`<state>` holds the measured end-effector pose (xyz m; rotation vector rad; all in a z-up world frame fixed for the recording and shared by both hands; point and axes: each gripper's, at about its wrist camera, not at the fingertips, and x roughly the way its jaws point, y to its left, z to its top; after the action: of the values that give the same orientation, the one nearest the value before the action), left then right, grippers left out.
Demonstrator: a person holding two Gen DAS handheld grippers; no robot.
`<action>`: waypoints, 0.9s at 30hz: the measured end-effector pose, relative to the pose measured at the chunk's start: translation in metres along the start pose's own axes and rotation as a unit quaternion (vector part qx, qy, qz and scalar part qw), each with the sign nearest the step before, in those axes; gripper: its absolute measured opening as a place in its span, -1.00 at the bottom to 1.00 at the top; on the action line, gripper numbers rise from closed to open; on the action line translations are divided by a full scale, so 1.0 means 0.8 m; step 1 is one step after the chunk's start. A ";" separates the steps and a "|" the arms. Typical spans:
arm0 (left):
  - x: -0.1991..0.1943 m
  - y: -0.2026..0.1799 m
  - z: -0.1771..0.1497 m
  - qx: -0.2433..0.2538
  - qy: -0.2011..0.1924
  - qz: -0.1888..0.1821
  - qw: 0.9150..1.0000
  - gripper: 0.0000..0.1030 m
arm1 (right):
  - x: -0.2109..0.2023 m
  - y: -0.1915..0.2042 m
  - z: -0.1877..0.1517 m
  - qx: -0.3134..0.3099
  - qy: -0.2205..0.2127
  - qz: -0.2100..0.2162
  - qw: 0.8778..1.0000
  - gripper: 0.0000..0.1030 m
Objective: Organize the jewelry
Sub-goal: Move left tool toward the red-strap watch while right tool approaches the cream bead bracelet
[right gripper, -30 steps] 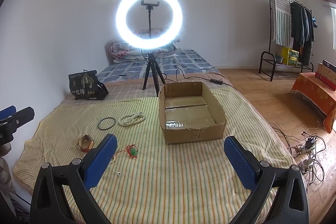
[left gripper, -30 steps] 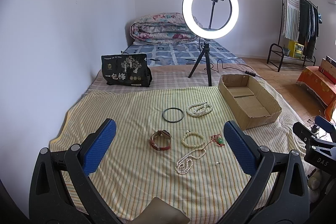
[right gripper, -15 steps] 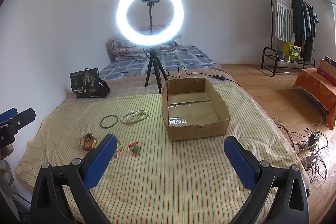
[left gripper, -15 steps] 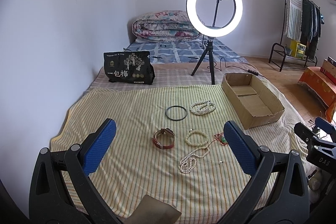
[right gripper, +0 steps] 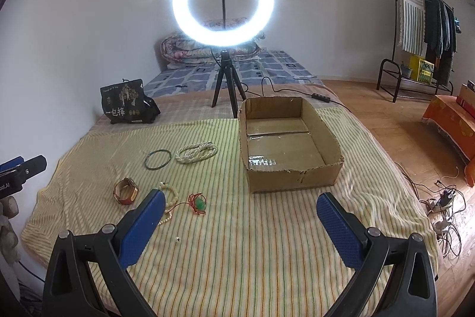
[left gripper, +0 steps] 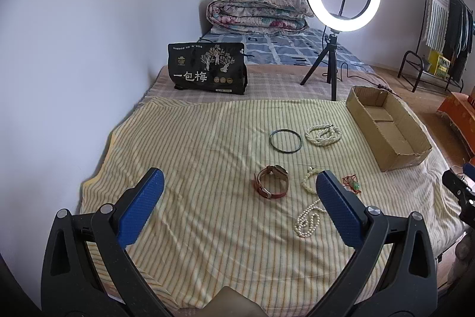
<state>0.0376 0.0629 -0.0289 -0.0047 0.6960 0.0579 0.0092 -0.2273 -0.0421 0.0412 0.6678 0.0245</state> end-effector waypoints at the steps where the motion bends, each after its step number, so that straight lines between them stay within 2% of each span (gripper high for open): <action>1: 0.005 0.001 0.001 0.008 0.004 0.003 1.000 1.00 | 0.004 0.003 0.002 -0.008 0.002 0.000 1.000 0.99; 10: 0.046 0.009 0.006 0.004 0.041 -0.035 0.999 1.00 | 0.047 0.015 0.025 -0.052 0.023 0.029 0.998 0.99; 15: 0.071 0.007 0.009 0.001 0.066 -0.041 0.997 0.99 | 0.075 0.028 0.034 -0.085 0.034 0.051 0.994 0.88; 17: 0.082 0.002 0.011 0.013 0.072 -0.038 0.997 0.90 | 0.094 0.038 0.036 -0.102 0.056 0.075 0.990 0.80; 20: 0.100 -0.001 0.012 0.019 0.085 -0.035 0.996 0.82 | 0.126 0.041 0.037 -0.085 0.102 0.098 0.986 0.56; 23: 0.125 -0.002 0.005 0.007 0.119 -0.047 0.992 0.82 | 0.150 0.043 0.035 -0.069 0.140 0.126 0.980 0.54; 25: 0.140 0.001 -0.001 -0.004 0.142 -0.050 0.989 0.81 | 0.162 0.052 0.033 -0.079 0.153 0.134 0.976 0.53; 27: 0.149 0.006 -0.006 -0.013 0.156 -0.046 0.987 0.71 | 0.173 0.059 0.030 -0.091 0.165 0.138 0.972 0.49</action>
<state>0.1257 0.0736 -0.1094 -0.0720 1.0071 -0.0244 0.1319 -0.1755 -0.1068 -0.0473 0.9855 0.3670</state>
